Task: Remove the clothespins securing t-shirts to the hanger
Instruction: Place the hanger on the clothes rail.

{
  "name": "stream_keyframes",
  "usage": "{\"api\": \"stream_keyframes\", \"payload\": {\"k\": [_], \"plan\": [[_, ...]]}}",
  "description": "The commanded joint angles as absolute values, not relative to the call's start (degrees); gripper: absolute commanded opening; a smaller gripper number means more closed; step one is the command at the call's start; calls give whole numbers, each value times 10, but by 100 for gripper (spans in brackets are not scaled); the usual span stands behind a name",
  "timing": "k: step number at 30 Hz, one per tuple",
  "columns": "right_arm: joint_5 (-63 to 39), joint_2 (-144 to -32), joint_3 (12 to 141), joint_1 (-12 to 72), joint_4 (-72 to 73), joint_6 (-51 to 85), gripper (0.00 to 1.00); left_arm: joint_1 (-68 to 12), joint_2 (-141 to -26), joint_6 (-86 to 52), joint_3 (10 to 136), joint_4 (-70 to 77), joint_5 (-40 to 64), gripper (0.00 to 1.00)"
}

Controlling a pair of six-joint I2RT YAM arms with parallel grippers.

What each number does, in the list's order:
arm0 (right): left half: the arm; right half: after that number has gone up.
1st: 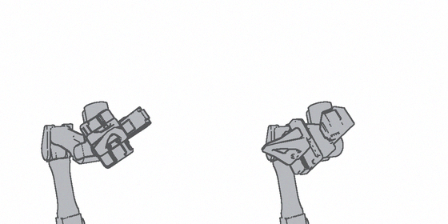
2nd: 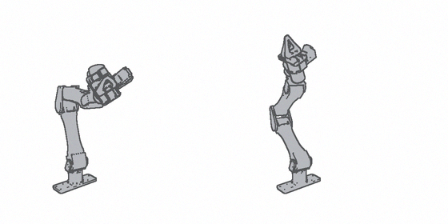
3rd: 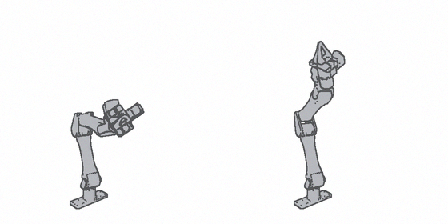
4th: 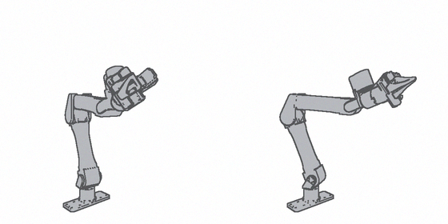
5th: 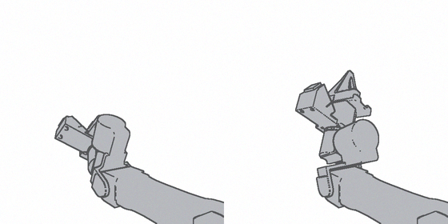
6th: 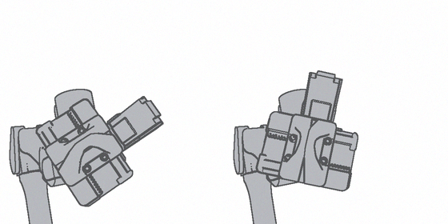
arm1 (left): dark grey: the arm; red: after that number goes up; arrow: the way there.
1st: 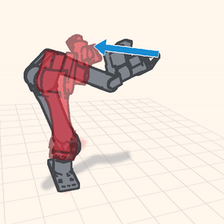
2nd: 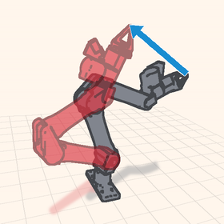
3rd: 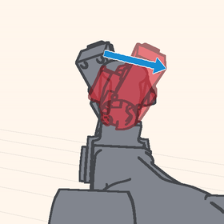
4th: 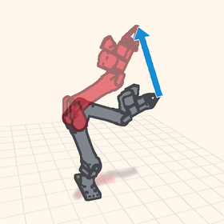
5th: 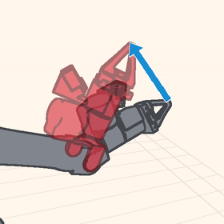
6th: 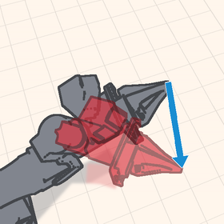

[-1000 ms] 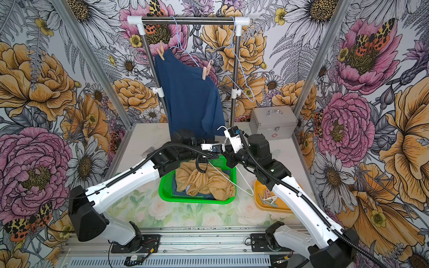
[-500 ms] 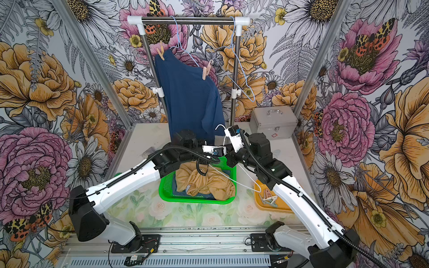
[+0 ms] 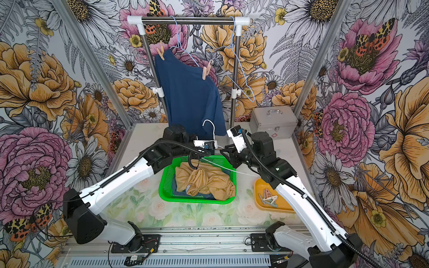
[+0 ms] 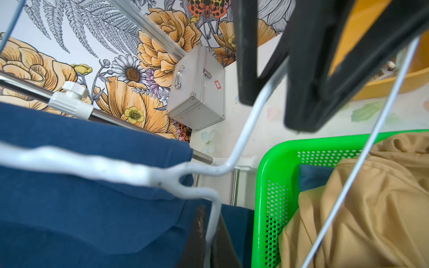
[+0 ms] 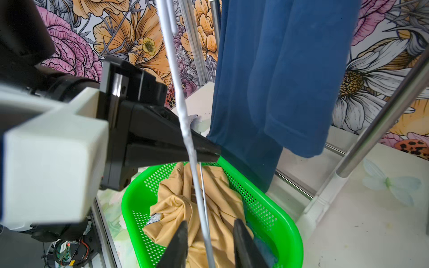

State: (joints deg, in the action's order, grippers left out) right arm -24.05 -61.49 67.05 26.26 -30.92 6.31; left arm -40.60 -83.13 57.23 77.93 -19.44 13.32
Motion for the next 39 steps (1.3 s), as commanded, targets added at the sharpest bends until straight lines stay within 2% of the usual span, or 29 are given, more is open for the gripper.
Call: {"api": "stream_keyframes", "payload": {"k": [1,6,12,17,22,26,32,37,39], "plan": [[-243,-594,703,256,-409,38,37,-391,-810,578,777,-199,162,0],[-236,-576,724,248,-509,5,39,-349,-788,585,770,-212,195,0],[-223,-568,738,245,-555,2,35,-313,-766,593,762,-224,226,0],[-220,-566,739,245,-570,0,22,-300,-763,599,761,-234,231,0],[-229,-572,752,245,-572,0,1,-308,-764,598,757,-233,234,0],[-232,-573,755,245,-573,-4,0,-317,-768,601,755,-234,229,1],[-239,-572,755,246,-573,-16,0,-317,-767,595,762,-234,221,23],[-227,-565,761,246,-573,-36,0,-309,-760,578,773,-234,232,54],[-227,-564,764,247,-573,-41,0,-307,-755,572,774,-234,234,58]]}}
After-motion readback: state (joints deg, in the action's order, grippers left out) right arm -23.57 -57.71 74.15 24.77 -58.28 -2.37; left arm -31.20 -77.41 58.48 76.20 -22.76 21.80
